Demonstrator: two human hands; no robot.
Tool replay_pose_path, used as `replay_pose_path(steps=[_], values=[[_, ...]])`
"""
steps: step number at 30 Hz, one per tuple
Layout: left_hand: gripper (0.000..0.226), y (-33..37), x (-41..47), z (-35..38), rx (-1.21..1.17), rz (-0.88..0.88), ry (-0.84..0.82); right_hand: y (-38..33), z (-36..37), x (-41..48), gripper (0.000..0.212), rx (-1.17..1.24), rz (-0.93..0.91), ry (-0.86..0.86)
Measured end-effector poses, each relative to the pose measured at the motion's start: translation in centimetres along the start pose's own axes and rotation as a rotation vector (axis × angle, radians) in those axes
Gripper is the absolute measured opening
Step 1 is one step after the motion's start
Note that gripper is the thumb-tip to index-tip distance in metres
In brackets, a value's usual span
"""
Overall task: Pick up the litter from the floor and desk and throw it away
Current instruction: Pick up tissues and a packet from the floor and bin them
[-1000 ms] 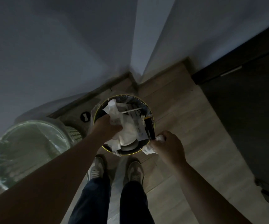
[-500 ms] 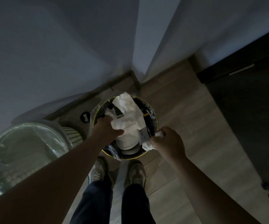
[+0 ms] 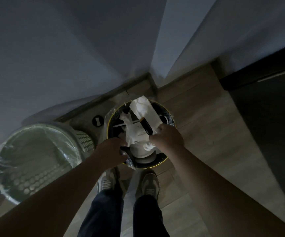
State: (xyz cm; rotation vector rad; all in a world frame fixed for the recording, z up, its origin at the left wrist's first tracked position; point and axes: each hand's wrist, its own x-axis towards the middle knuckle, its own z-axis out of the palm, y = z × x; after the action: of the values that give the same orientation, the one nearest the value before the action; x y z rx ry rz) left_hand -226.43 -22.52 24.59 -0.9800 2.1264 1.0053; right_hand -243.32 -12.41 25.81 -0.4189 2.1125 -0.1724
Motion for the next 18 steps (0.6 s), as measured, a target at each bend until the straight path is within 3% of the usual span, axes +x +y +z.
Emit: replay_pose_path(steps=[6, 9, 13, 18], values=[[0.051, -0.7, -0.1, 1.5, 0.039, 0.073, -0.03, 0.0, 1.3, 1.4, 0.03, -0.092, -0.014, 0.07], [0.043, -1.5, -0.3, 2.4, 0.124, 0.082, -0.05, 0.2, 2.4, 1.9, 0.058, -0.09, -0.023, 0.059], [0.032, -2.9, -1.4, 3.3, 0.201, 0.037, -0.097, 0.4, 3.8, 1.6, 0.09, 0.031, -0.001, -0.089], [0.035, -4.2, -2.1, 2.7, 0.212, -0.015, -0.129, 1.0, 4.5, 0.2, 0.077, -0.13, -0.112, 0.025]])
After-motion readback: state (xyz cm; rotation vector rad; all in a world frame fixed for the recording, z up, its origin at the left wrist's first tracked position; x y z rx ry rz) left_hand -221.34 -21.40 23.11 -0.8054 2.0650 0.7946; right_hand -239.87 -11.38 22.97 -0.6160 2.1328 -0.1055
